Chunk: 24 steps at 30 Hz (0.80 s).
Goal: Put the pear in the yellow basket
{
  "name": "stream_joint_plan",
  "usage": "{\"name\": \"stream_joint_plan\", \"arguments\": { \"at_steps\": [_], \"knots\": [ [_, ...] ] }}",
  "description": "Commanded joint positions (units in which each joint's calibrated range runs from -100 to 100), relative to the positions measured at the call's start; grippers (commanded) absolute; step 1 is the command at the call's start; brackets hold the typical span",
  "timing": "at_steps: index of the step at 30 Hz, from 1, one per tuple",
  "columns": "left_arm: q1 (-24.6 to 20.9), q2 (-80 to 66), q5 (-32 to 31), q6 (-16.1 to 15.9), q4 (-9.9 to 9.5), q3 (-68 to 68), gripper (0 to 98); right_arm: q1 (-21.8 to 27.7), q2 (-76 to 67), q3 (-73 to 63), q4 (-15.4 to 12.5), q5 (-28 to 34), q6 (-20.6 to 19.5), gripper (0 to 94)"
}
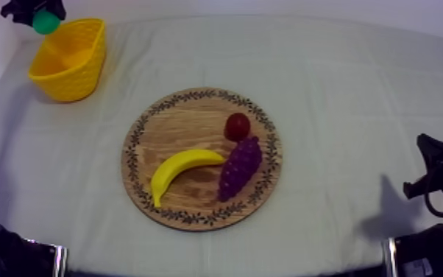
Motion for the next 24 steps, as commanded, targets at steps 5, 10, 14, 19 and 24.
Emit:
{"name": "stream_joint_plan", "arguments": {
  "at_steps": [5, 10, 14, 19, 24],
  "knots": [
    [0.09, 3.83, -2.52, -0.09, -0.13, 0.40, 50.7, -0.02, -0.03, -0.02, -0.02, 0.02, -0.02, 0.4],
    [-0.17, 7.12, -3.40, 0.10, -0.16, -0.49, 51.5, -0.02, -0.03, -0.02, -0.02, 0.02, -0.02, 0.4],
    [-0.30, 9.81, -3.64, 0.17, -0.24, -2.26, 51.9, -0.02, -0.03, -0.02, -0.02, 0.02, -0.02, 0.4],
    [-0.28, 13.25, -3.72, 0.16, -0.19, -5.19, 52.1, -0.02, -0.03, -0.02, -0.02, 0.02, -0.02, 0.4],
    [-0.40, 17.04, -3.74, 0.05, 0.67, -7.85, 55.5, -0.02, -0.03, -0.02, -0.02, 0.02, -0.02, 0.4]
  ]
}}
